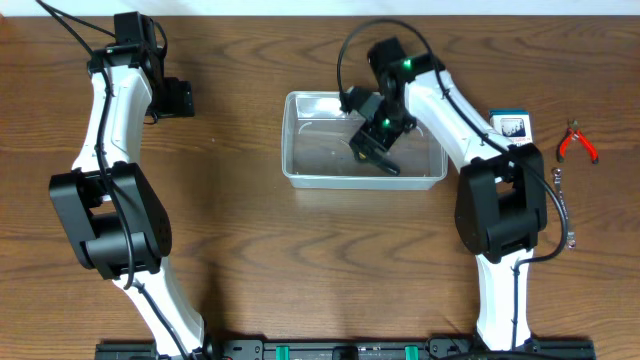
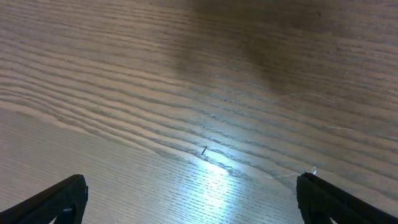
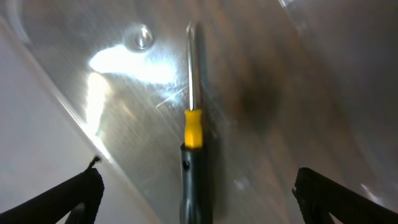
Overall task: Pack container
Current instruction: 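Lower the screwdriver into the box and open the right gripper, then raise the right gripper and move it right toward the silver wrench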
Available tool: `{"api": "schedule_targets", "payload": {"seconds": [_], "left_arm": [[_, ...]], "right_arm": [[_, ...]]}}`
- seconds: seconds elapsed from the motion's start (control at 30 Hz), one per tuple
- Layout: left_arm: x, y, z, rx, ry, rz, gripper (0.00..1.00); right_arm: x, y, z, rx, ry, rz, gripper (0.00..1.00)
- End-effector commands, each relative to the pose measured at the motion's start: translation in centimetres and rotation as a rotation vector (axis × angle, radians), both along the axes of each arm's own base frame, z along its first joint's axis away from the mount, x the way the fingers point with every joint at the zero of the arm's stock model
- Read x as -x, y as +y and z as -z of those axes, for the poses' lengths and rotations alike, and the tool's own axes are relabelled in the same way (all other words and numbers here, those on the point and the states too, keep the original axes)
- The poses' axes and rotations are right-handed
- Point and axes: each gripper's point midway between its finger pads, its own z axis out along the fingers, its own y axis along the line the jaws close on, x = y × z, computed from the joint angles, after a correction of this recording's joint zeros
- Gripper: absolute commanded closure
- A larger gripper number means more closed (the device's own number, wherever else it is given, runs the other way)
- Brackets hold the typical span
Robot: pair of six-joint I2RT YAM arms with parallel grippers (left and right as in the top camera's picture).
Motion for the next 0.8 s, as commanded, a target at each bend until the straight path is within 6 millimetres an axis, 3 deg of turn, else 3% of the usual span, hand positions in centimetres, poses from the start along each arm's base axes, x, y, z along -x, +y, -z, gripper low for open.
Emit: {"api": "schedule_targets", "payload": {"seconds": [0.0, 0.2, 0.47, 0.6, 0.77], "left_arm": [[0.3, 0.3, 0.9, -0.01, 0.026, -0.007, 0.02], [0.3, 0.3, 0.9, -0.01, 0.026, -0.007, 0.02], [0.3, 0.3, 0.9, -0.01, 0.026, -0.007, 0.02], [0.3, 0.3, 0.9, -0.01, 0.026, -0.007, 0.02], [0.3, 0.3, 0.9, -0.01, 0.026, -0.007, 0.02]], "right_arm": [[-1.5, 1.0, -3.9, -0.037, -0.054, 0.053, 0.01], [-2.2, -0.3, -11.2, -0.031, -0.12, 0.085, 0.01], [-2.7, -4.5, -17.7, -0.009, -0.209, 0.271, 0.01], [-2.5, -7.7, -20.4, -0.019, -0.235, 0.386, 0.01], [-2.7, -13.1, -23.5, -0.038, -0.297, 0.584, 0.01]]}}
